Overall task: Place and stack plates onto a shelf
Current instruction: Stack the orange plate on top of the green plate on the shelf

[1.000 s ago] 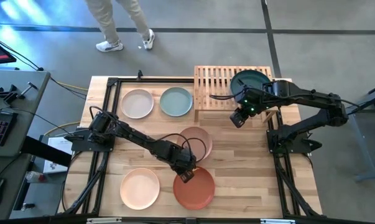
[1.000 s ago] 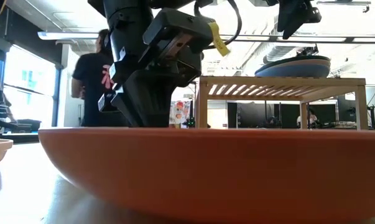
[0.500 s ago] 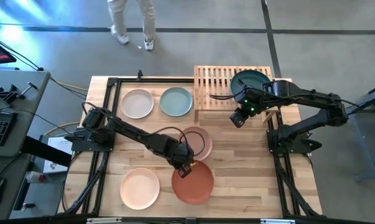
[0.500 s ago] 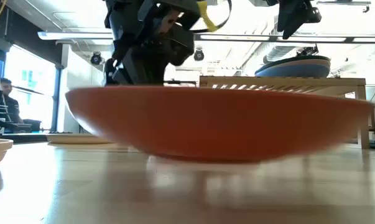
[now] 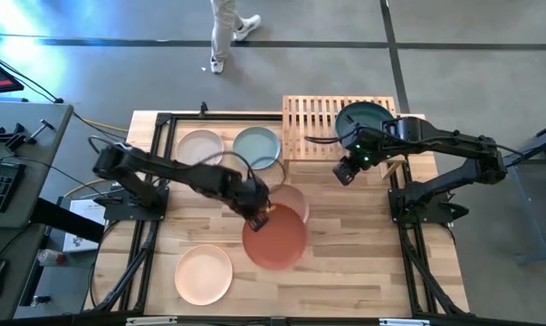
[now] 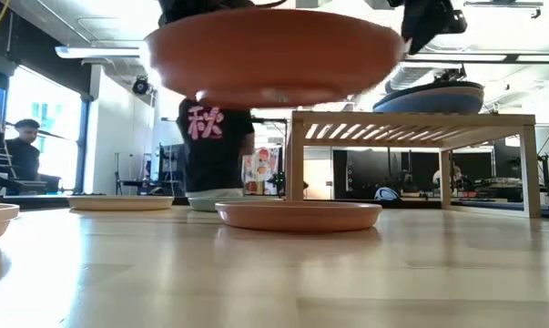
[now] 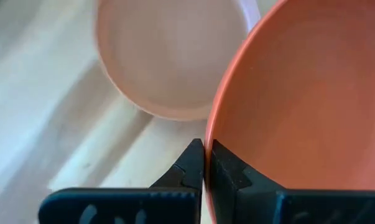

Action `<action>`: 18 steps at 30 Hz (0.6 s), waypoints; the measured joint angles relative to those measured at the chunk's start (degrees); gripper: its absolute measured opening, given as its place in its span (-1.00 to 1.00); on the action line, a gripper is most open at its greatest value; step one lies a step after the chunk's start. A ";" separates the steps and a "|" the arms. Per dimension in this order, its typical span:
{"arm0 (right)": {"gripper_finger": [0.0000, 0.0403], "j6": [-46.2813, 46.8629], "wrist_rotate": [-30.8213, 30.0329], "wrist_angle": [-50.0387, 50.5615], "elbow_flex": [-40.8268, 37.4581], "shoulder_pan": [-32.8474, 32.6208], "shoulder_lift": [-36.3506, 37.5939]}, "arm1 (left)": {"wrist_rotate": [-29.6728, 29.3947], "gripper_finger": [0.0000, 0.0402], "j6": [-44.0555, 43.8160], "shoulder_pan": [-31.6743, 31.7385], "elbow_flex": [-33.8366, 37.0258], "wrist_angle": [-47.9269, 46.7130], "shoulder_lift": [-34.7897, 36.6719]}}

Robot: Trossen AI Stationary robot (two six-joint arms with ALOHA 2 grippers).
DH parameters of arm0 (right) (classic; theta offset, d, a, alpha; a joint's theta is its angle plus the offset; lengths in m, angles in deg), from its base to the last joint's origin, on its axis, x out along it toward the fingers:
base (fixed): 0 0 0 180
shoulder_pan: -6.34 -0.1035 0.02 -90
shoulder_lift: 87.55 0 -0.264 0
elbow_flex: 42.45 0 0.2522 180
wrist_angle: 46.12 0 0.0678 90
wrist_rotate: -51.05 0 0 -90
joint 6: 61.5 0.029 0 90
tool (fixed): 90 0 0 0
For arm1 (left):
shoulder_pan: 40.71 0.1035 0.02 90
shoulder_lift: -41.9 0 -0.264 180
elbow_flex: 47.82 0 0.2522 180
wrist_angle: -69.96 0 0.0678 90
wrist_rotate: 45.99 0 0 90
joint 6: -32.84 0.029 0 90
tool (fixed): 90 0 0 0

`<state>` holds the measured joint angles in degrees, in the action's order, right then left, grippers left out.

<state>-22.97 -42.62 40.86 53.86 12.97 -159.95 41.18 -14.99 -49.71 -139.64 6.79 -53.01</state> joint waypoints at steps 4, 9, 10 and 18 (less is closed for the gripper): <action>-0.40 -0.12 -1.98 -5.33 0.00 0.00 0.00 | 0.84 -1.00 2.45 3.98 0.00 -2.09 3.89; -0.40 -3.30 -2.27 -14.13 0.00 0.07 0.00 | 0.86 -1.00 7.84 9.36 0.00 -4.18 7.88; -0.40 -4.29 -2.26 -16.07 0.00 0.07 0.00 | 0.85 -1.00 9.17 10.45 0.00 -4.26 8.51; -0.40 -10.46 -1.99 -32.65 0.00 0.07 0.00 | 1.58 -1.00 19.76 18.07 0.00 -4.53 12.53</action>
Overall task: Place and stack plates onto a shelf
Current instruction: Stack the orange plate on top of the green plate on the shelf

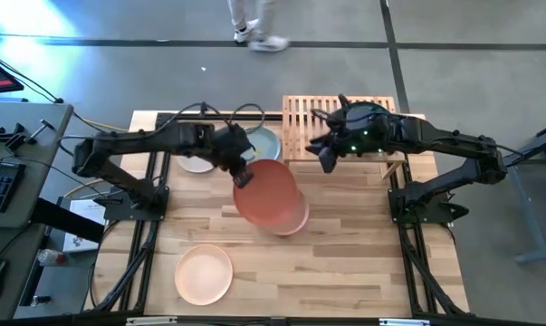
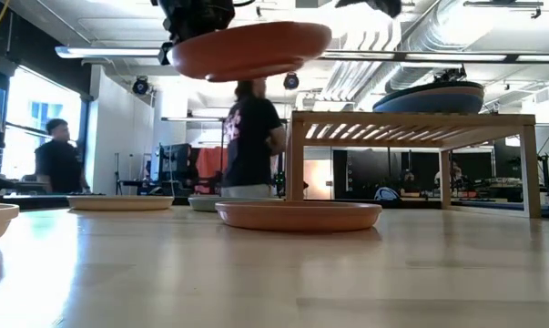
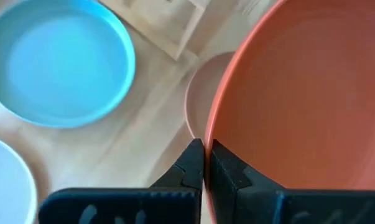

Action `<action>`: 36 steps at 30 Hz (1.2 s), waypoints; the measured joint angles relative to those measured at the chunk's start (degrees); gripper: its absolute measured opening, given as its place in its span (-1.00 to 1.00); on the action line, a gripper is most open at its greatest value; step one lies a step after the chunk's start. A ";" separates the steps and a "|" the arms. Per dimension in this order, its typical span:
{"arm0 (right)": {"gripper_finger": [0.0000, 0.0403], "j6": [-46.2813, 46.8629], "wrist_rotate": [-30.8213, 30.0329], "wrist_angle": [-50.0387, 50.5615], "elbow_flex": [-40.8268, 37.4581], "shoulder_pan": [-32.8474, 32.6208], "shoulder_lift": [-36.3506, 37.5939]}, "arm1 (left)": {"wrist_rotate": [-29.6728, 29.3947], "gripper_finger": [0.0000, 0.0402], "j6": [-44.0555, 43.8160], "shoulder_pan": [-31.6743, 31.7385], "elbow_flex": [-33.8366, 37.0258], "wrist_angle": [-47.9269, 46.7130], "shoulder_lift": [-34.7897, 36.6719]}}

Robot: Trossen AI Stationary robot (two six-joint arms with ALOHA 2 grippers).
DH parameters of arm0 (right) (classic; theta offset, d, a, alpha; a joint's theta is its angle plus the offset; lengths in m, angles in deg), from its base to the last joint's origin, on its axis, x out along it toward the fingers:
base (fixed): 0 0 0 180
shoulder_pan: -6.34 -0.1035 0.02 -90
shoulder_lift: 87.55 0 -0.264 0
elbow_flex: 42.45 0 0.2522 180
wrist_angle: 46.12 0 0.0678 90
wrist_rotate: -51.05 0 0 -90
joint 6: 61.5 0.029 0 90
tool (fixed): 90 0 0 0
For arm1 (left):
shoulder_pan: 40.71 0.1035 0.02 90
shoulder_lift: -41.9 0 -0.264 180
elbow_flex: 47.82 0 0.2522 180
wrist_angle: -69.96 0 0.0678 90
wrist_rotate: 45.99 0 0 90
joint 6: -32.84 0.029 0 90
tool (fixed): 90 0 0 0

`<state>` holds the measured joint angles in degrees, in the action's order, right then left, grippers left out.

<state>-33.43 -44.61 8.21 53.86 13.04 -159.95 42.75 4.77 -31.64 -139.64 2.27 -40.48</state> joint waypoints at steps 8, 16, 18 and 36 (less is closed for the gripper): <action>-0.40 -3.94 4.02 -13.82 0.00 2.30 0.00 | 3.68 -1.00 8.65 5.29 0.00 -1.77 2.49; -0.40 -4.08 3.59 -15.17 2.77 4.97 -1.05 | 3.67 -1.00 16.78 10.03 -3.91 -12.52 3.93; -0.40 -4.88 2.72 -14.80 5.17 4.91 -2.50 | 3.59 -1.00 18.34 10.88 -5.58 -14.56 3.95; -0.40 -1.06 -3.81 17.06 31.89 3.16 -26.44 | 1.83 -1.00 20.42 13.07 -9.05 -20.37 3.90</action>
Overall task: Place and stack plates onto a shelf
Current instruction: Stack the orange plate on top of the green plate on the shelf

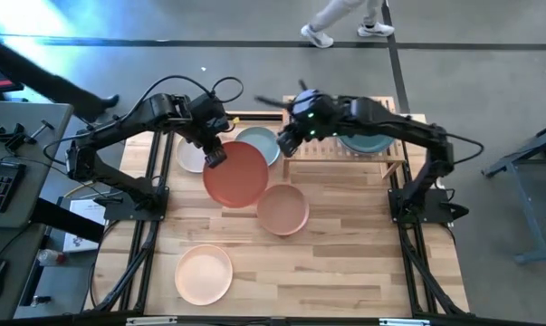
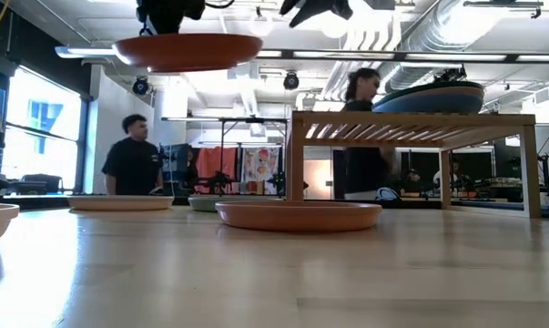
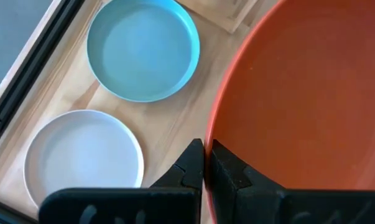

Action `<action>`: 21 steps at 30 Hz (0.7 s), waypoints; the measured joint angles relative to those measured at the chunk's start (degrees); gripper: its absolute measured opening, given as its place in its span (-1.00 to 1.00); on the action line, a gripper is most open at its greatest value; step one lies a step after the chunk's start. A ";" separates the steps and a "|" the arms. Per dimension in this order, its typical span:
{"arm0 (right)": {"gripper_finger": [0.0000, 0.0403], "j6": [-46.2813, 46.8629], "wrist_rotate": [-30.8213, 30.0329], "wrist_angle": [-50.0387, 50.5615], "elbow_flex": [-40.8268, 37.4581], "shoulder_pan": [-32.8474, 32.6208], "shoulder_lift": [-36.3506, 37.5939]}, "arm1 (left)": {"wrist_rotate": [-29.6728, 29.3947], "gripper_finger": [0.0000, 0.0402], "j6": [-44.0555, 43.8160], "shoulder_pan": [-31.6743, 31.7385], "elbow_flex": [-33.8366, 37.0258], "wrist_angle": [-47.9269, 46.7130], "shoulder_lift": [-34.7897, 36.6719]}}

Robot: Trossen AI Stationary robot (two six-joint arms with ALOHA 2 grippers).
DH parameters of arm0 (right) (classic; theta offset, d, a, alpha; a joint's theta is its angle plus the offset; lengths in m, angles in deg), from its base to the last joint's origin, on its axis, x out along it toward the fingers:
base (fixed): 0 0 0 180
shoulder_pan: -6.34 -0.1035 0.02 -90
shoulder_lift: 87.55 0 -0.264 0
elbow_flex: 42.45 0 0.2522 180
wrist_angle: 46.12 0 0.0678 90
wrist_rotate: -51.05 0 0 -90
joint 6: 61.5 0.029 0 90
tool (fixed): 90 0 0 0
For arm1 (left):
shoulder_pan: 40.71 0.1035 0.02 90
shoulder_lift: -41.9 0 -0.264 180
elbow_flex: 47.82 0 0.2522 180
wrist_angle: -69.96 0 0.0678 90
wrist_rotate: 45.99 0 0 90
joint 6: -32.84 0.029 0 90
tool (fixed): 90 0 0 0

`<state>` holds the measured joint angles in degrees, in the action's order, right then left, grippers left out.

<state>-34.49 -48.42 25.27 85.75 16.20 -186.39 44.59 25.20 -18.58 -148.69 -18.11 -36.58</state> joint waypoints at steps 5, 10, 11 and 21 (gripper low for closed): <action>-0.40 1.10 0.09 0.32 0.26 -1.44 -3.21 | 0.01 -1.00 -2.40 0.00 0.00 0.00 -0.02; -0.40 1.74 0.11 0.39 0.26 -2.49 -4.69 | -0.01 -1.00 -5.62 -0.02 0.00 0.39 -0.18; -0.40 2.51 -0.05 0.37 0.26 -2.73 -4.86 | -0.06 -1.00 -6.25 -0.02 0.00 0.60 -0.36; -0.40 6.28 -2.05 1.93 0.13 -4.10 -5.08 | -0.39 -1.00 -7.09 -0.15 0.02 2.84 -1.92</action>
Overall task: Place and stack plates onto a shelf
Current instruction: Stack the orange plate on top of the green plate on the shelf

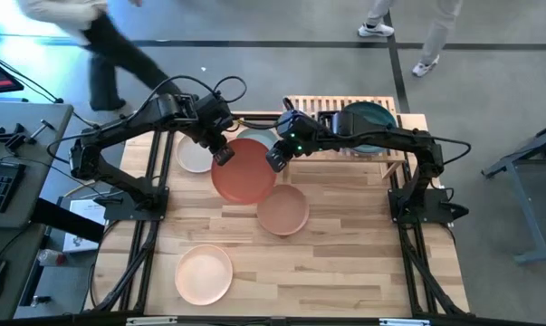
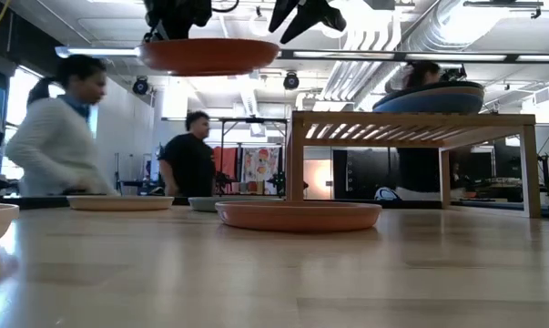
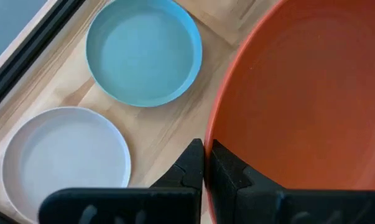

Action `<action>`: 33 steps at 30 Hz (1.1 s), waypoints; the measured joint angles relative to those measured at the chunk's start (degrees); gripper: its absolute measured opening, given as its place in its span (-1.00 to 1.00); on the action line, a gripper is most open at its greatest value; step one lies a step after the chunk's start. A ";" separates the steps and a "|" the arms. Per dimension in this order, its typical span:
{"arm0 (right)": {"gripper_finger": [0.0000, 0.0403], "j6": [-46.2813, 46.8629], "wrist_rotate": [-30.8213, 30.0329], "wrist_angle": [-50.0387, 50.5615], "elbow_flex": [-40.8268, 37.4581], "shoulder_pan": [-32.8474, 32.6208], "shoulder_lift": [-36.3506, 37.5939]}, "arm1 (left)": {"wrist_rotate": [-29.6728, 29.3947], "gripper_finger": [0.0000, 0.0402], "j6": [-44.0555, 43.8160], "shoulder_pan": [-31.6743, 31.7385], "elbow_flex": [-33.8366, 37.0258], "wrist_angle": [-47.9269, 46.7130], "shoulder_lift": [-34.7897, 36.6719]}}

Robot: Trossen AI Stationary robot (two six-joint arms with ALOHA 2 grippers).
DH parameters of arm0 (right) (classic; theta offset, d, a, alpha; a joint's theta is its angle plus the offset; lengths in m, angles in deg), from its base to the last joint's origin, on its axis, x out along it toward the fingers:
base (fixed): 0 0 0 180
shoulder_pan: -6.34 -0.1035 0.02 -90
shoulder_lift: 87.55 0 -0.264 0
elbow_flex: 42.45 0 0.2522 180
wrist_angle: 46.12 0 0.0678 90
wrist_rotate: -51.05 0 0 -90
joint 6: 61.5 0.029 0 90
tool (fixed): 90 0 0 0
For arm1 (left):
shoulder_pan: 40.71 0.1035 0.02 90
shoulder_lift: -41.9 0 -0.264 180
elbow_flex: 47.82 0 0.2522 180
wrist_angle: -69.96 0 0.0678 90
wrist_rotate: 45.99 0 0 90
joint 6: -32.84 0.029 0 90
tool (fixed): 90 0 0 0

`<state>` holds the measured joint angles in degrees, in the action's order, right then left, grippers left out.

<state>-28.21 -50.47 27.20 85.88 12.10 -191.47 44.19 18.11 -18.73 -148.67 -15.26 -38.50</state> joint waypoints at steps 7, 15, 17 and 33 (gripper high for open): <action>-0.40 1.28 -0.08 1.04 0.00 -0.31 0.00 | -0.01 -1.00 0.48 -0.31 0.02 2.81 0.00; -0.40 2.85 0.07 2.46 -0.05 -0.31 0.00 | -0.45 -1.00 1.67 -0.77 0.00 7.57 0.00; -0.40 3.32 -0.44 3.27 -0.07 -0.31 0.00 | -0.46 -1.00 2.31 -0.96 0.00 8.27 0.00; -0.54 7.01 -2.00 5.40 -0.09 -0.31 0.00 | -3.03 -1.00 3.87 -2.27 0.00 12.16 0.00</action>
<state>-21.20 -52.47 32.60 85.79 11.79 -191.47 41.16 21.98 -21.00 -148.67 -3.11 -38.50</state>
